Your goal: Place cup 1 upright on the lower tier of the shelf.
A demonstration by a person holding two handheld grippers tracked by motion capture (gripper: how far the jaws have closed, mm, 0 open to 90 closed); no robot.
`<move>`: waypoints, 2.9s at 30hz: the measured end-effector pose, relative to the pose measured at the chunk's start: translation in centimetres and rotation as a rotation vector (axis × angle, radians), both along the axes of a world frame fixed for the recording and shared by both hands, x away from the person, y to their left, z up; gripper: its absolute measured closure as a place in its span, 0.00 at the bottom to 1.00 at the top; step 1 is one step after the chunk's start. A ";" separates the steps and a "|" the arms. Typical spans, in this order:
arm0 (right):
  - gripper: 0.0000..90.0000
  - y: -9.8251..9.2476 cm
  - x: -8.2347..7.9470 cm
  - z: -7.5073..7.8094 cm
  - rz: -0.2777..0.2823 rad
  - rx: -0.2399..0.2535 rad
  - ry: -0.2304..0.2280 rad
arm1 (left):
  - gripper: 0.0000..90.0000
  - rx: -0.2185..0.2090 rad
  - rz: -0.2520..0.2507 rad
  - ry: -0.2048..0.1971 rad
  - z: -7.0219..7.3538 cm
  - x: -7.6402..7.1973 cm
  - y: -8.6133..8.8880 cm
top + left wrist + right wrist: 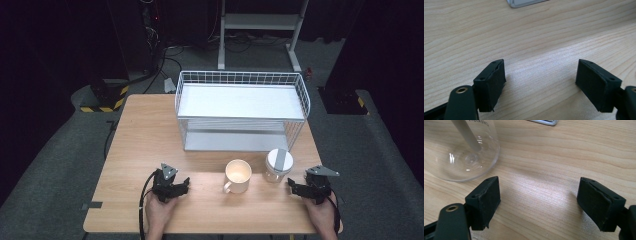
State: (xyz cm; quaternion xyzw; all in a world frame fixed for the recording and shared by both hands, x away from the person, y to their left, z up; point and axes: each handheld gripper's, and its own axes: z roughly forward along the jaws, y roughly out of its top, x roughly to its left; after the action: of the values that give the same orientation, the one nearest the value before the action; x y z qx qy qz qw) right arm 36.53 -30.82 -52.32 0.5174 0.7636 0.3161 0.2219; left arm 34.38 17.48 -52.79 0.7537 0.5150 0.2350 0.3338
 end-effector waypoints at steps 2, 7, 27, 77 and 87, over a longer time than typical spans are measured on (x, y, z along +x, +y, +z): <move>0.21 0.0 0.0 0.0 -0.001 -0.001 -0.001 | 0.26 0.000 0.000 0.000 0.0 0.0 0.0; 0.21 0.0 0.0 0.0 -0.001 -0.001 -0.001 | 0.26 0.000 0.000 0.001 0.0 0.0 0.0; 0.20 0.0 -0.2 0.0 0.009 0.003 0.002 | 0.26 0.007 -0.002 0.003 0.0 0.0 0.1; 0.16 2.4 -3.7 0.8 0.102 0.095 -0.074 | 0.26 0.007 -0.002 0.003 0.0 0.0 0.1; 0.15 3.3 -3.4 1.3 0.112 0.112 -0.091 | 0.26 0.007 -0.002 0.003 0.0 0.0 0.1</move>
State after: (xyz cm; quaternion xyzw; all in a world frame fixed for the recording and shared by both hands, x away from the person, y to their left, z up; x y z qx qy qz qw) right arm 33.09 -27.55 -51.05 0.4703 0.7617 0.3935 0.2092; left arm 34.41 17.59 -52.75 0.7559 0.5140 0.2353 0.3304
